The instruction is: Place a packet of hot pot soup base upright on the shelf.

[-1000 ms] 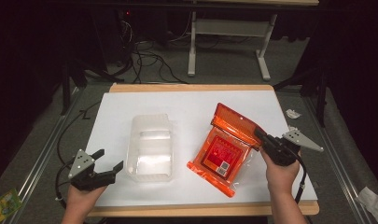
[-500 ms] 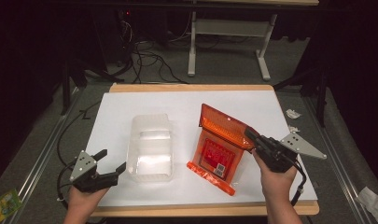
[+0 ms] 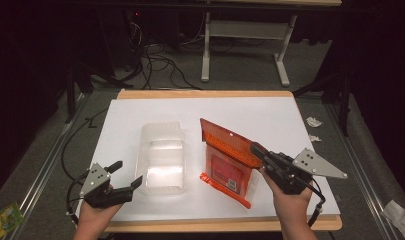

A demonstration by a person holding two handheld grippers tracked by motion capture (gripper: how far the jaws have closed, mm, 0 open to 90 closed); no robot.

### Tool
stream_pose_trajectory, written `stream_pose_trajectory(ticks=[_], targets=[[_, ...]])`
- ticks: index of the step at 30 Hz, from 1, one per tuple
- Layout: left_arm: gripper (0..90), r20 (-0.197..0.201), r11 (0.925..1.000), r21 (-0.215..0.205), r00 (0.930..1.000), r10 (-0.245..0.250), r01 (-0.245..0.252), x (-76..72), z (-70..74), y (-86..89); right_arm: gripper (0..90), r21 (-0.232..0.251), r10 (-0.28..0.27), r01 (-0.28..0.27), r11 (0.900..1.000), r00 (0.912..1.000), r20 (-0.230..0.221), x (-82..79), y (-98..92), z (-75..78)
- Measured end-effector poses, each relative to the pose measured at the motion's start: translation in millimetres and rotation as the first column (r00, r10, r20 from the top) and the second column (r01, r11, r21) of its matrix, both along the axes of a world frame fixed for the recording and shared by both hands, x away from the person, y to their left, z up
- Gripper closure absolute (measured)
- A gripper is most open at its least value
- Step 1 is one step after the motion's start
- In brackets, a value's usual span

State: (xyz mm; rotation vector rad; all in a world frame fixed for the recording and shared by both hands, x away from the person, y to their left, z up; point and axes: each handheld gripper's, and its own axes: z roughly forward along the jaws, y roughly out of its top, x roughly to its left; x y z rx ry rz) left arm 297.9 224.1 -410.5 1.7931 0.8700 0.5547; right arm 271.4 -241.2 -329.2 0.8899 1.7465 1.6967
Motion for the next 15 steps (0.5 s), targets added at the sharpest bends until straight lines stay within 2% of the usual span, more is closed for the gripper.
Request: stream_pose_trajectory(ticks=[5,9,15], targets=[[16.7,0.006,0.9996,-0.001,0.9996,-0.027,0.027,-3.0,3.9,-9.1,90.0,0.001,0.048,-0.048,0.999,0.998,0.04,-10.4,7.3,10.4],[16.8,0.005,0.9991,-0.002,0.9991,-0.043,0.043,-4.4,5.0,-15.2,90.0,0.007,0.092,-0.093,0.996,0.9931,0.073,-20.0,15.0,18.3],[16.8,0.003,0.998,0.003,0.998,-0.063,0.062,-5.5,5.4,-20.2,90.0,0.019,0.143,-0.145,0.989,0.9868,0.076,-25.6,20.1,21.2]])
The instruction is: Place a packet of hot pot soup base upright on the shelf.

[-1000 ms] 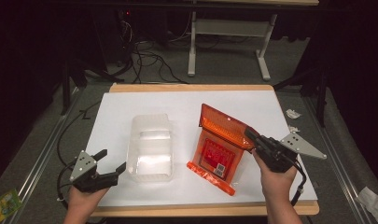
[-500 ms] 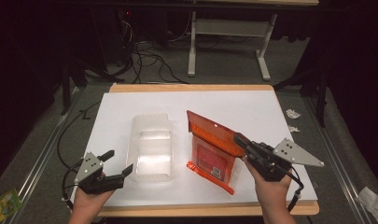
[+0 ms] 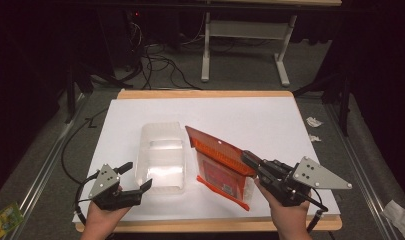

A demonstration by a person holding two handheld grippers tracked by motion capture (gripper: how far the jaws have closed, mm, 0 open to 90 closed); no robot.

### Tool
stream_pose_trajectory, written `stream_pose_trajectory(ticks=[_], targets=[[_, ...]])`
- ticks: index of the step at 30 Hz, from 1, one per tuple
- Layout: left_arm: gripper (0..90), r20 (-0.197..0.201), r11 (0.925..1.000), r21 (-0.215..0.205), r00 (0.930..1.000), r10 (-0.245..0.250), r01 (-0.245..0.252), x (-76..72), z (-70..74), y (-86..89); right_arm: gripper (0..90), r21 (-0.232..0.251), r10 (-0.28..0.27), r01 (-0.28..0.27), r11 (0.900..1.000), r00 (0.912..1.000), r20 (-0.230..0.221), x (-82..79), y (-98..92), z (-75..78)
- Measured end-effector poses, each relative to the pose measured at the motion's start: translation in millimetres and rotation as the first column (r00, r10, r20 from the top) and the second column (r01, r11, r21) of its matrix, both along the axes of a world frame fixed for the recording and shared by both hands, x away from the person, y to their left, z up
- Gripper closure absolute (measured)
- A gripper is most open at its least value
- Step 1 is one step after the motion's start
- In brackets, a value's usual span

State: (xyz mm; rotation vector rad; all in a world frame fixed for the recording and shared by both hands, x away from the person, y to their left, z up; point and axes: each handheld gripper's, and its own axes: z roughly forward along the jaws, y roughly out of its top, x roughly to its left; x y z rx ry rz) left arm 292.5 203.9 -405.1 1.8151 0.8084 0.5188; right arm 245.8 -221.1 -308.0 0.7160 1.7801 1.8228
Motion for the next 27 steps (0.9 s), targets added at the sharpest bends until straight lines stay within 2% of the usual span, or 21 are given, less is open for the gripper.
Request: stream_pose_trajectory(ticks=[4,7,8,10,11,14,19,22,23,26,27], targets=[[16.8,-0.005,1.0,-0.004,1.0,-0.008,0.008,0.0,-0.5,-2.3,90.0,-0.02,0.003,-0.003,1.0,1.0,-0.008,-0.1,3.0,-2.2],[16.8,-0.005,0.9998,-0.012,0.9998,-0.017,0.017,-0.2,-0.1,-5.0,90.0,-0.028,-0.002,0.001,1.0,0.9994,-0.033,7.8,1.1,-11.7],[16.9,-0.006,0.9996,-0.013,0.9997,-0.025,0.025,0.1,0.2,-8.1,90.0,-0.06,-0.028,0.026,0.998,0.9989,-0.038,11.1,1.8,-15.1],[17.0,-0.006,0.9996,-0.01,0.9996,-0.026,0.026,0.6,-0.1,-10.4,90.0,-0.068,-0.039,0.036,0.997,0.9984,-0.041,13.8,1.7,-17.8],[16.9,-0.005,0.9996,-0.005,0.9996,-0.029,0.029,1.6,0.0,-13.5,90.0,-0.043,-0.036,0.034,0.998,0.9984,-0.044,16.8,-0.3,-20.3],[16.9,-0.016,0.999,-0.018,0.9991,-0.04,0.04,5.0,2.0,-19.7,90.0,-0.043,-0.06,0.058,0.997,0.9972,-0.046,22.4,-5.7,-20.6],[17.0,-0.044,0.9967,-0.045,0.9966,-0.069,0.067,12.9,11.8,-35.6,90.0,-0.051,-0.056,0.054,0.997,0.9977,-0.039,23.3,-6.9,-21.8],[18.0,-0.048,0.9934,-0.067,0.9942,-0.096,0.093,22.1,23.9,-51.9,90.0,-0.055,-0.059,0.057,0.997,0.9977,-0.032,22.9,-6.8,-22.1],[18.2,-0.048,0.9934,-0.067,0.9942,-0.096,0.093,22.1,23.9,-51.9,90.0,-0.055,-0.059,0.057,0.997,0.9977,-0.032,22.9,-6.8,-22.1],[18.7,-0.046,0.9922,-0.063,0.9928,-0.111,0.108,33.7,32.0,-68.3,90.0,-0.053,-0.058,0.056,0.997,0.9979,-0.029,23.2,-7.7,-22.9],[19.0,-0.055,0.9907,-0.073,0.9913,-0.119,0.115,37.5,33.8,-73.1,90.0,-0.052,-0.058,0.057,0.997,0.9978,-0.031,23.1,-8.0,-23.1]])
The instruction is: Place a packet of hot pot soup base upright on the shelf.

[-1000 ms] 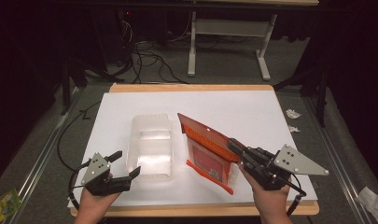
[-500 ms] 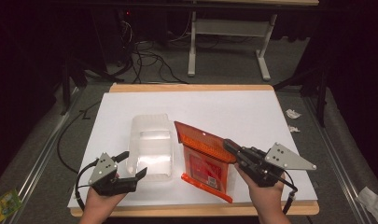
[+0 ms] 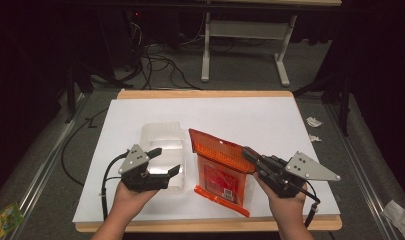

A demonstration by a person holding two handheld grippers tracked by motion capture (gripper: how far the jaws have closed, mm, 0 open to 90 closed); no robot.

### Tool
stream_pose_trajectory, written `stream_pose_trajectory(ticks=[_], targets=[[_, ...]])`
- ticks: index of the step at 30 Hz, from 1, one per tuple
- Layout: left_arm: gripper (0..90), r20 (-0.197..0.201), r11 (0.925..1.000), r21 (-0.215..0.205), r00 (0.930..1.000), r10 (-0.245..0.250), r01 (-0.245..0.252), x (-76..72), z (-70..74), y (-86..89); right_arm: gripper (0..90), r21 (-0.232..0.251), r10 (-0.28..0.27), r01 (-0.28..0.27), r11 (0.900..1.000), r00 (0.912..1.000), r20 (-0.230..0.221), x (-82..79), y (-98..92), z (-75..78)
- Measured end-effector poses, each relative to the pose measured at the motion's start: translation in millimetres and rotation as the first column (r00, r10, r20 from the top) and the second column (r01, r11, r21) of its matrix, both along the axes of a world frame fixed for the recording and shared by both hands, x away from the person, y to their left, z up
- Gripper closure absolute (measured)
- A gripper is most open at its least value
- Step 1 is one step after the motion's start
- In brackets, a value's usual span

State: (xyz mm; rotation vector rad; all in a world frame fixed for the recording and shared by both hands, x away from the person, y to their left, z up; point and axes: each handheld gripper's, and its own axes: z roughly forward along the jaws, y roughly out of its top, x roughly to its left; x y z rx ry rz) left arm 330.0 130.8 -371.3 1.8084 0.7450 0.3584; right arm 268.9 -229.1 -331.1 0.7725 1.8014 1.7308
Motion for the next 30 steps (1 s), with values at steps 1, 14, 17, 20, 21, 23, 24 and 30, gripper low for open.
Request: stream_pose_trajectory(ticks=[1,14,17,20,21,23,24,30], targets=[[19.4,-0.007,0.9999,-0.008,0.9999,-0.008,0.008,3.5,1.6,-4.6,90.0,0.0,0.001,-0.001,1.0,1.0,-0.001,0.2,-0.6,-0.2],[30.9,-0.083,0.9876,-0.113,0.9895,-0.118,0.109,44.2,6.8,-57.3,90.0,0.006,-0.022,0.023,1.0,0.9997,-0.012,3.4,-12.7,-6.9],[37.5,-0.091,0.9818,-0.141,0.9858,-0.141,0.128,47.1,6.9,-63.9,90.0,0.009,-0.027,0.027,1.0,0.9995,-0.014,3.2,-14.9,-8.6],[50.7,-0.08,0.9788,-0.155,0.9858,-0.148,0.134,45.9,8.4,-68.1,90.0,0.011,-0.032,0.033,0.999,0.9993,-0.018,3.3,-17.2,-10.1],[59.4,-0.073,0.9815,-0.147,0.9882,-0.135,0.123,45.0,8.8,-68.9,90.0,0.01,-0.042,0.043,0.999,0.9988,-0.025,3.6,-19.8,-11.5],[72.4,-0.06,0.983,-0.143,0.9903,-0.125,0.115,43.6,8.4,-68.7,90.0,0.011,-0.058,0.058,0.998,0.9977,-0.035,3.9,-22.7,-13.8],[72.4,-0.055,0.9832,-0.143,0.991,-0.122,0.113,42.7,8.1,-68.8,90.0,0.011,-0.058,0.058,0.998,0.9977,-0.035,3.9,-22.7,-13.8],[89.0,-0.006,0.9852,-0.117,0.9919,-0.127,0.126,34.4,8.4,-72.3,89.8,0.029,-0.084,0.086,0.996,0.9943,-0.065,3.4,-31.6,-19.9]])
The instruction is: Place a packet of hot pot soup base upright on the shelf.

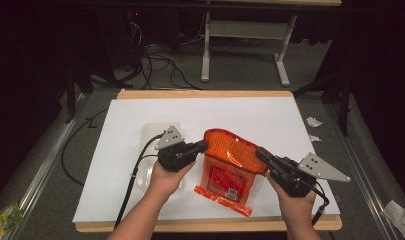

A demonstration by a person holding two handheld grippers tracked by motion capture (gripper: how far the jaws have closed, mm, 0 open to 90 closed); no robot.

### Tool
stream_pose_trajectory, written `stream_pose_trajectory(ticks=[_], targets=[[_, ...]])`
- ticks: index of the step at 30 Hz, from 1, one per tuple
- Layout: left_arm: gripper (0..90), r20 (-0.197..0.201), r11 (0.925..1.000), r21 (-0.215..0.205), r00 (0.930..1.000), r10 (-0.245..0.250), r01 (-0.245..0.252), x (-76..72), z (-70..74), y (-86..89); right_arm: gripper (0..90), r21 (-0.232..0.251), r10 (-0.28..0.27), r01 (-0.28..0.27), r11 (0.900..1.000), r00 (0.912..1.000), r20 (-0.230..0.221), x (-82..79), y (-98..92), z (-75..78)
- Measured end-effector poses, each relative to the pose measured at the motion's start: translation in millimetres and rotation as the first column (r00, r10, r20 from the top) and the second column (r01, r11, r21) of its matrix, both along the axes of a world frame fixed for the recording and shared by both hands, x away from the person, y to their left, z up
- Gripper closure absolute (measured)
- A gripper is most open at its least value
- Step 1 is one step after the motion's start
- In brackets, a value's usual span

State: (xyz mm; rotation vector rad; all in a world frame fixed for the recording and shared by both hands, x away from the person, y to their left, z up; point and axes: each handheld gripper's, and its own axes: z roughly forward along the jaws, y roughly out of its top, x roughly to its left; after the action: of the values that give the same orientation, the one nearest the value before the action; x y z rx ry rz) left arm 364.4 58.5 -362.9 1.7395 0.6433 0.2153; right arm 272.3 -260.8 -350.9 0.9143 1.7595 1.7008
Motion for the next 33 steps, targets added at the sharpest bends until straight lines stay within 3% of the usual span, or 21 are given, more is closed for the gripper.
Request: stream_pose_trajectory(ticks=[2,3,5,6,7,8,10,12,14,16,19,26,30,33], targets=[[89.1,0.004,1.0,0.002,1.0,-0.004,0.004,-1.3,0.4,0.0,82.8,-0.002,-0.004,0.004,1.0,0.9999,-0.014,-1.3,-2.3,-0.6],[89.2,0.01,1.0,0.006,0.9999,-0.005,0.005,-2.5,0.7,0.2,68.9,0.01,0.0,0.0,1.0,0.9996,-0.029,-2.2,-4.1,-2.3],[89.2,0.011,1.0,0.006,0.9999,-0.005,0.005,-2.7,0.8,0.3,54.3,0.002,-0.006,0.006,1.0,0.9987,-0.052,-1.7,-4.7,-4.2],[89.2,0.011,0.9999,0.008,0.9999,-0.006,0.006,-2.7,1.1,0.6,54.3,0.002,-0.006,0.006,1.0,0.9987,-0.052,-1.7,-4.7,-4.2],[89.2,0.011,0.9999,0.011,0.9999,-0.006,0.006,-2.6,1.4,0.7,38.0,-0.003,-0.013,0.013,1.0,0.995,-0.099,-0.4,-4.9,-8.3],[89.2,0.011,0.9999,0.012,0.9999,-0.006,0.006,-2.5,1.5,0.9,38.0,-0.003,-0.013,0.013,1.0,0.995,-0.099,-0.4,-4.9,-8.3],[89.1,0.014,0.9999,0.014,0.9999,-0.006,0.005,-2.6,1.4,0.7,33.3,-0.012,0.009,-0.011,1.0,0.9868,-0.162,3.0,-4.5,-16.0],[89.1,0.016,0.9998,0.017,0.9999,-0.007,0.006,-3.1,1.6,-0.7,33.9,-0.034,0.039,-0.047,0.998,0.9739,-0.224,5.8,-0.9,-30.4],[89.1,0.018,0.9998,0.021,0.9998,-0.007,0.006,-3.7,1.9,-1.4,34.3,-0.043,0.044,-0.055,0.998,0.971,-0.235,6.3,0.3,-34.1],[89.0,0.021,0.9996,0.026,0.9997,-0.007,0.007,-3.9,2.2,-1.9,39.5,-0.041,0.081,-0.096,0.995,0.9587,-0.272,9.2,3.8,-44.1],[88.8,0.024,0.9996,0.028,0.9997,-0.009,0.008,-4.1,2.5,-1.3,46.7,-0.035,0.142,-0.159,0.987,0.9439,-0.298,13.3,7.0,-48.7],[87.2,0.038,0.999,0.043,0.9992,-0.011,0.009,-5.7,3.4,0.7,61.2,-0.02,0.182,-0.201,0.979,0.9181,-0.352,18.7,9.4,-56.7],[82.6,0.045,0.9983,0.058,0.999,0.002,-0.005,-6.9,4.3,3.2,68.1,-0.026,0.185,-0.206,0.978,0.9199,-0.346,17.7,11.0,-57.5],[70.7,0.058,0.9943,0.096,0.9975,0.04,-0.045,-8.4,3.4,8.2,71.5,-0.038,0.191,-0.216,0.976,0.9221,-0.336,16.1,12.0,-56.1]])
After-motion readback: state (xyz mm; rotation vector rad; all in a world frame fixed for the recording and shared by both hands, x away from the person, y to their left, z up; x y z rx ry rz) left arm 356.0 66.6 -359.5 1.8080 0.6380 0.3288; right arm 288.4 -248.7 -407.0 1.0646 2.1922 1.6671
